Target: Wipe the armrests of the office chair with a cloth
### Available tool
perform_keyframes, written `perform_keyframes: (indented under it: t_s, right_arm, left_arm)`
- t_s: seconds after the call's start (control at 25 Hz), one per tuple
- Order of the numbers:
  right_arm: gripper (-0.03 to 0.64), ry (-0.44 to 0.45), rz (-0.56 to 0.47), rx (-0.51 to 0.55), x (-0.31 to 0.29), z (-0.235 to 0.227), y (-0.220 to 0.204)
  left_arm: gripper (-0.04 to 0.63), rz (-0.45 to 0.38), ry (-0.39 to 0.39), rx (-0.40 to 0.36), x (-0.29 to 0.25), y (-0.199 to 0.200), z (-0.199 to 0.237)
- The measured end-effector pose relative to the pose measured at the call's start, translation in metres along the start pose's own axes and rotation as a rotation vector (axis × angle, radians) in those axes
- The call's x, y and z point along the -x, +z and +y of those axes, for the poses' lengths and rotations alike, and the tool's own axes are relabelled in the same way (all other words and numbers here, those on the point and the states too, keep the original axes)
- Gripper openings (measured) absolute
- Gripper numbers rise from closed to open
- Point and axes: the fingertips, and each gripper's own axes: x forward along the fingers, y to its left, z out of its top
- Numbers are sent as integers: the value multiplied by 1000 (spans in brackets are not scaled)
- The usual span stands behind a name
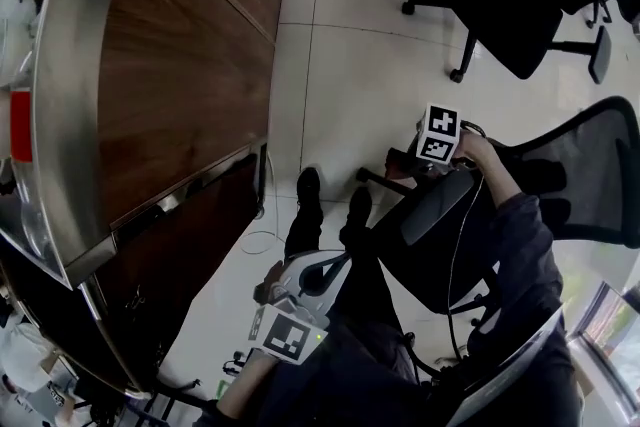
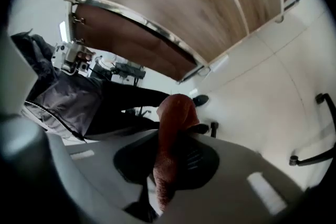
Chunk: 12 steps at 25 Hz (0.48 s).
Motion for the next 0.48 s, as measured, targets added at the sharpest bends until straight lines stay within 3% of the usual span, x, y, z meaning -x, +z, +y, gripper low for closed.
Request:
perform_keyframes:
  t_s: [0.12,0.24,0.4,0.48]
  right_arm:
    - [57,-87,-259,-9,53,39,11]
    - [57,-220,-584,-74,109,87,9]
    - [57,-404,-1055,-229,180,168,-24]
    - [57,-525,-1241,-294,210,212,-46]
  left_arm:
    - [15,-31,8,-55,5,21,1]
    - [15,-54,15,-115,12,46,-8]
    - [15,-88,29,-176,18,83,-36]
    - [15,-102,13,-203,17,101,-54]
